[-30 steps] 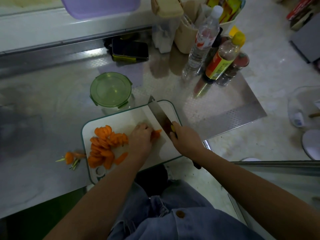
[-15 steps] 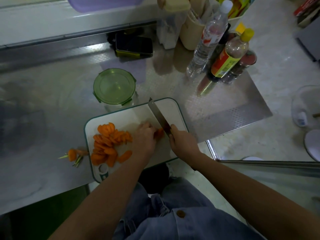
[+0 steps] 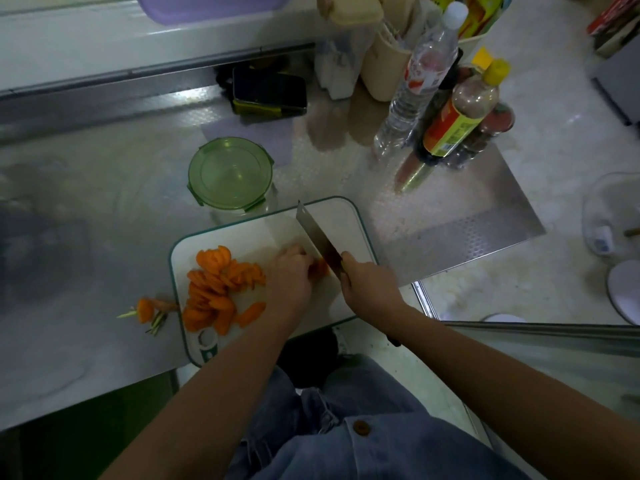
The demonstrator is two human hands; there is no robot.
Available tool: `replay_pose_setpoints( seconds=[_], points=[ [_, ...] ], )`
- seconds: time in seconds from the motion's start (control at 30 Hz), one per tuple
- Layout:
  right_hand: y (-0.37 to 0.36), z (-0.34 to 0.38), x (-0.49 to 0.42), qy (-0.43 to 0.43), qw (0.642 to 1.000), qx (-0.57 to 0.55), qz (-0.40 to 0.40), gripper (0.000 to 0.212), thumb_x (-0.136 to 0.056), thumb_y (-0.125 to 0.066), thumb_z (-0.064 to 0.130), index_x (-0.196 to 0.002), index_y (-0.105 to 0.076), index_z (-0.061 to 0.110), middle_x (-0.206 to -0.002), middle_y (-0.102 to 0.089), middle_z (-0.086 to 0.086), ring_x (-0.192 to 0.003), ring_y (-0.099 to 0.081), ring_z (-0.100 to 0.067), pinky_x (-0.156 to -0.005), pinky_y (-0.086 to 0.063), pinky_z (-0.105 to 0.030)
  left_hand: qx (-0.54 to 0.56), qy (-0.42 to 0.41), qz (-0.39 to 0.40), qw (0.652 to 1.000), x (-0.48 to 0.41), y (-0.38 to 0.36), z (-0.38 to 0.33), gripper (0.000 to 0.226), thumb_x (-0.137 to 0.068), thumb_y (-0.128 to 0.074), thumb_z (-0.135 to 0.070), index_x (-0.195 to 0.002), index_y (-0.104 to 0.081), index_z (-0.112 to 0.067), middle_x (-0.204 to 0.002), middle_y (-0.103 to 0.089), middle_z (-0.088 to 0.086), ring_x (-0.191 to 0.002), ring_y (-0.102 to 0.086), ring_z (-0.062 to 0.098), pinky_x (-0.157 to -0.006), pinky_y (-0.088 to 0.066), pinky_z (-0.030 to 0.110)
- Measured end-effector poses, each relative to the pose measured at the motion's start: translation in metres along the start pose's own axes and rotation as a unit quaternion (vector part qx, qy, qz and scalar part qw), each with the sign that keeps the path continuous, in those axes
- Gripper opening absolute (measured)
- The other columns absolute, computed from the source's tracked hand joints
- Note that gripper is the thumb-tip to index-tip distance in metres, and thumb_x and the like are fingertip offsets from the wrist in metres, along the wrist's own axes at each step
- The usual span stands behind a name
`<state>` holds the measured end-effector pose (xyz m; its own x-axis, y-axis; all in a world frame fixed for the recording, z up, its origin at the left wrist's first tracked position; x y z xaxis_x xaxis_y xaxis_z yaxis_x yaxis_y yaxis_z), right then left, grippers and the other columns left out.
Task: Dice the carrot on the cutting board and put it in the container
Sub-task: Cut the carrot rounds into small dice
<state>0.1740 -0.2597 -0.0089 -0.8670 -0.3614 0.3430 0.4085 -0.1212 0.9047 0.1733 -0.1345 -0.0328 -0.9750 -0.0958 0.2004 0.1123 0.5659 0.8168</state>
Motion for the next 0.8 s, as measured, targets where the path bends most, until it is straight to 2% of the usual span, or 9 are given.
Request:
replay_pose_setpoints(
  seconds=[0.13, 0.27, 0.37, 0.57, 0.7, 0.8],
  points=[
    [-0.006, 0.001, 0.002, -0.010, 0.999, -0.032, -0.014, 0.021, -0.098, -0.039, 0.023, -0.116, -0.043, 0.012, -0.080, -0.063, -0.010, -0.068, -0.061, -0.030, -0.058, -0.045, -0.034, 0.002, -0.015, 0.002, 1.000, 0.002, 0.002, -0.004, 0.016, -0.085, -0.065, -0.020, -0.096, -0.075, -0.016, -0.094, -0.060, 0.008, -0.091, -0.053, 0.026, -0.078, -0.044, 0.036],
    [0.000, 0.003, -0.003, -0.018, 0.997, -0.067, -0.039, 0.020, -0.098, -0.040, 0.025, -0.114, -0.044, 0.012, -0.079, -0.063, -0.012, -0.067, -0.061, -0.032, -0.059, -0.049, -0.040, 0.001, -0.015, -0.014, 1.000, 0.003, 0.006, -0.005, 0.013, -0.085, -0.067, -0.022, -0.092, -0.076, -0.015, -0.088, -0.057, 0.008, -0.084, -0.054, 0.027, -0.071, -0.040, 0.033],
    [0.008, 0.001, -0.005, -0.017, 0.996, -0.077, -0.044, 0.022, -0.099, -0.040, 0.025, -0.116, -0.044, 0.012, -0.079, -0.062, -0.011, -0.068, -0.060, -0.030, -0.060, -0.050, -0.039, -0.012, -0.012, -0.005, 1.000, 0.004, 0.003, -0.002, 0.016, -0.082, -0.068, -0.018, -0.096, -0.074, -0.013, -0.094, -0.059, 0.008, -0.088, -0.055, 0.028, -0.076, -0.045, 0.037],
    [0.016, 0.005, 0.001, 0.011, 0.999, -0.046, -0.020, 0.020, -0.097, -0.041, 0.023, -0.113, -0.044, 0.011, -0.073, -0.051, -0.004, -0.067, -0.057, -0.028, -0.059, -0.045, -0.035, -0.004, -0.032, -0.007, 0.999, 0.008, 0.005, -0.001, 0.016, -0.083, -0.061, -0.004, -0.095, -0.071, -0.006, -0.098, -0.060, 0.012, -0.093, -0.055, 0.027, -0.077, -0.045, 0.036],
    [0.009, 0.007, 0.003, 0.007, 1.000, -0.011, 0.005, 0.024, -0.098, -0.040, 0.023, -0.119, -0.042, 0.012, -0.076, -0.052, -0.005, -0.065, -0.051, -0.023, -0.058, -0.038, -0.031, 0.056, -0.012, -0.015, 0.998, 0.008, 0.006, 0.000, 0.020, -0.086, -0.058, -0.004, -0.099, -0.072, -0.006, -0.102, -0.060, 0.013, -0.098, -0.054, 0.026, -0.083, -0.045, 0.035],
    [0.004, 0.008, 0.005, -0.001, 1.000, 0.005, 0.006, 0.021, -0.098, -0.039, 0.023, -0.115, -0.042, 0.012, -0.076, -0.054, -0.004, -0.064, -0.053, -0.024, -0.057, -0.036, -0.029, 0.052, -0.018, -0.014, 0.998, 0.008, 0.007, -0.003, 0.022, -0.085, -0.060, -0.004, -0.102, -0.073, -0.008, -0.102, -0.062, 0.013, -0.099, -0.053, 0.027, -0.081, -0.038, 0.026]
  ],
)
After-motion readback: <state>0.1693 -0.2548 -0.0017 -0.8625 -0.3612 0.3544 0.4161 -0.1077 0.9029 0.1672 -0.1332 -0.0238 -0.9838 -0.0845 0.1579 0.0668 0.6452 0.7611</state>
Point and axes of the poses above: each hand's wrist, its own x-axis away from the middle knuckle, its own y-axis out of the back of the hand, z = x × y, the point moved 9 cm from there along -x, towards the middle knuckle
